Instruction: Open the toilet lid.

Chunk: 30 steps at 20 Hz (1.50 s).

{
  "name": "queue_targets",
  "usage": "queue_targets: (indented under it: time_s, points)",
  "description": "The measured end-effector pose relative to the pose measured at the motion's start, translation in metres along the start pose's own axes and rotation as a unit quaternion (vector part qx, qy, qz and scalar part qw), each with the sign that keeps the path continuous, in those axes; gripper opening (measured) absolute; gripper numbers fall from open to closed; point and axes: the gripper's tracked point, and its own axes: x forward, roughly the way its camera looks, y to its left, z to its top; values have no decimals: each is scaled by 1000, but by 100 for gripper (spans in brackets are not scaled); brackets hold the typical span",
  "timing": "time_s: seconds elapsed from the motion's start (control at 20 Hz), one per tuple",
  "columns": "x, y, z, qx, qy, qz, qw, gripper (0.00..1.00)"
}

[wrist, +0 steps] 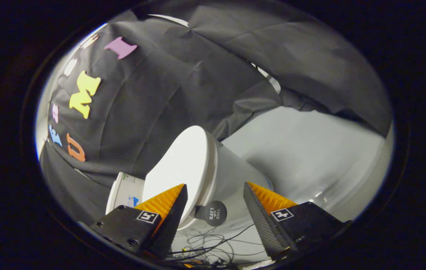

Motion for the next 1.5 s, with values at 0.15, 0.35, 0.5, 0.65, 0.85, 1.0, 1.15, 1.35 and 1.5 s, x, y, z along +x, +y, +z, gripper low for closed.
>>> queue_targets:
  time_s: [0.15,0.35,0.5,0.65,0.85,1.0,1.15,1.35,1.5]
  points:
    - [6,-2,-7,41,12,19,999,82]
    - [8,-2,-17,70,31,40,996,77]
    - [13,-2,-26,90,47,49,994,64]
    - [13,1,-29,113,52,63,990,39]
    - [9,3,-30,159,67,91,981,16]
    - [9,7,-30,184,74,110,974,8]
    - [7,7,-30,151,77,100,980,4]
    - [5,13,-26,161,82,81,980,4]
    - [5,14,-31,161,84,75,980,3]
